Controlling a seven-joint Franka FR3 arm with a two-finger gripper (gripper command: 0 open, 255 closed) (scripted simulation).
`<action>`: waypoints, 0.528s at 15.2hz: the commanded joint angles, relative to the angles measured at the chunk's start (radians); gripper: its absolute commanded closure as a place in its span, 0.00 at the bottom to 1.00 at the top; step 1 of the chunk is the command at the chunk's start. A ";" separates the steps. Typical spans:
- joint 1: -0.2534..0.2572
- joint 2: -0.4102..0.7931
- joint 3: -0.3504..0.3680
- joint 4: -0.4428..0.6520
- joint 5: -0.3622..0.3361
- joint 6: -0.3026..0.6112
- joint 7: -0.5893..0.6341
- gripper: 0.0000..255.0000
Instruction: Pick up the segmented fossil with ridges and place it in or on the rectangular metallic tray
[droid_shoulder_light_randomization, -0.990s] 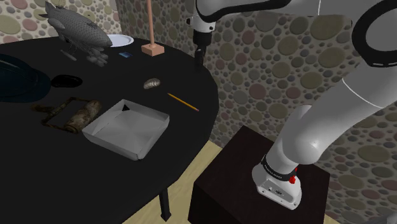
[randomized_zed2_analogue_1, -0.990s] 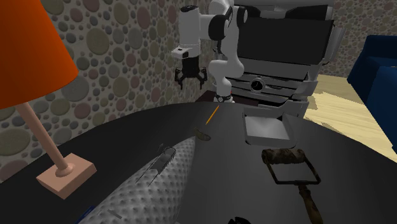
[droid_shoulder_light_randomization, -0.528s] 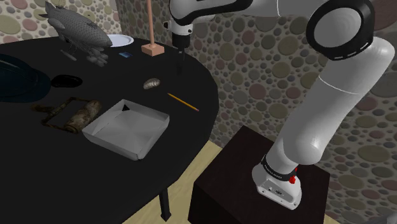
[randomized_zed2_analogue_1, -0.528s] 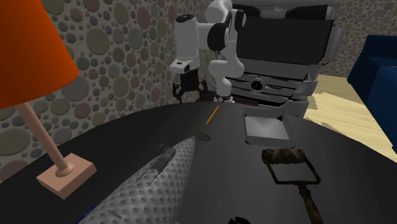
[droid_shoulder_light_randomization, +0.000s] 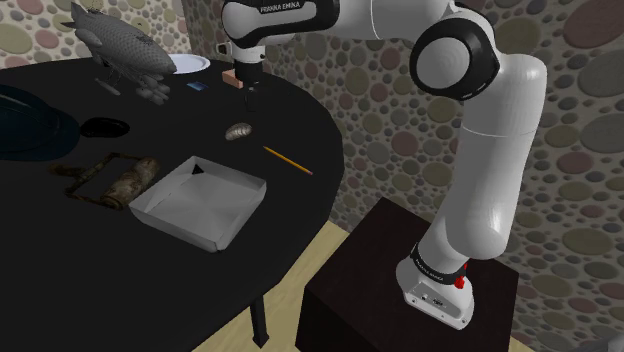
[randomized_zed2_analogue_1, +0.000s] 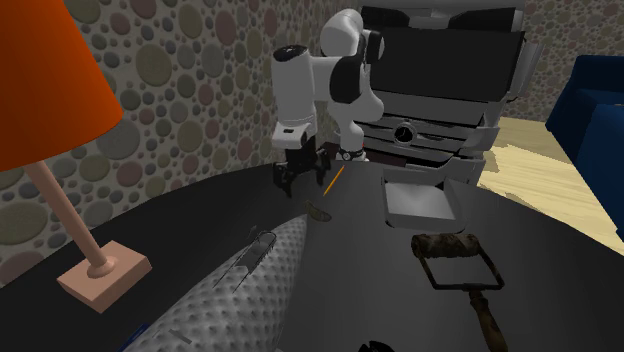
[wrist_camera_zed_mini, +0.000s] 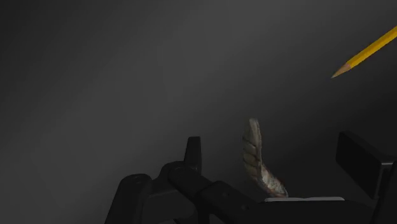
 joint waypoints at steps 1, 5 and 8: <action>0.006 0.070 0.017 0.079 0.007 -0.011 -0.042 0.00; 0.008 0.081 0.020 0.053 0.008 0.025 -0.047 0.00; 0.010 0.086 0.021 0.020 0.010 0.063 -0.048 0.00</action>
